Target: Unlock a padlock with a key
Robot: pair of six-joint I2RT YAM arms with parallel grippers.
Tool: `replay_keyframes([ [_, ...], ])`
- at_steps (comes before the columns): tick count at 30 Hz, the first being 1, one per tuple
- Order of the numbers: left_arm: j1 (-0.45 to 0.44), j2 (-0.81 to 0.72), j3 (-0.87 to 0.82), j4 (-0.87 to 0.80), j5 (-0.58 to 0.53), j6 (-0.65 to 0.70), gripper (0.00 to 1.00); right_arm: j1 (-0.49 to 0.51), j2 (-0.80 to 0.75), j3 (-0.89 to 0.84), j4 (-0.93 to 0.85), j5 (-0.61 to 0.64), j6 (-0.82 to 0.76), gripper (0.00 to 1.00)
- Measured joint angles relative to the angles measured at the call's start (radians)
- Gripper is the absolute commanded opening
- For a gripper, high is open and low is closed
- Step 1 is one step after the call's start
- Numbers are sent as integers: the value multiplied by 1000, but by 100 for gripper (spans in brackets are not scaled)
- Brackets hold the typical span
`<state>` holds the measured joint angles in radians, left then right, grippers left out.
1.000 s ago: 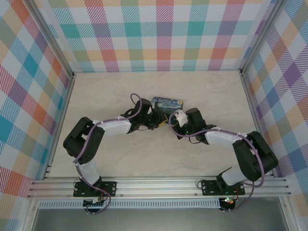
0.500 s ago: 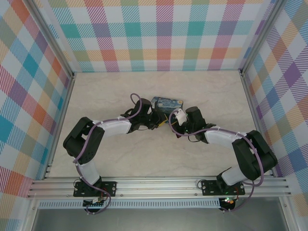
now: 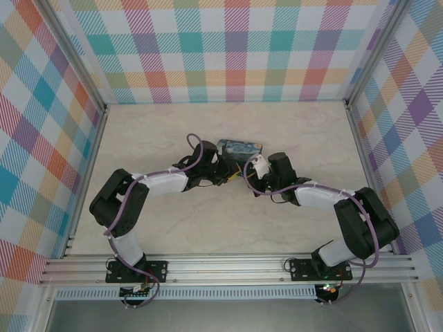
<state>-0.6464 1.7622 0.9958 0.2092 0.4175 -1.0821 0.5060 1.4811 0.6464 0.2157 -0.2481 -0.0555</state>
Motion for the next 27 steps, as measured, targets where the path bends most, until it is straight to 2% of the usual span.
replay_keyframes([
  [14,1,-11,0,3,-1,-3,2,-4,5,0,46,-27,20,0],
  [27,8,-23,0,8,-11,-14,2,-24,47,0,175,-96,95,0],
])
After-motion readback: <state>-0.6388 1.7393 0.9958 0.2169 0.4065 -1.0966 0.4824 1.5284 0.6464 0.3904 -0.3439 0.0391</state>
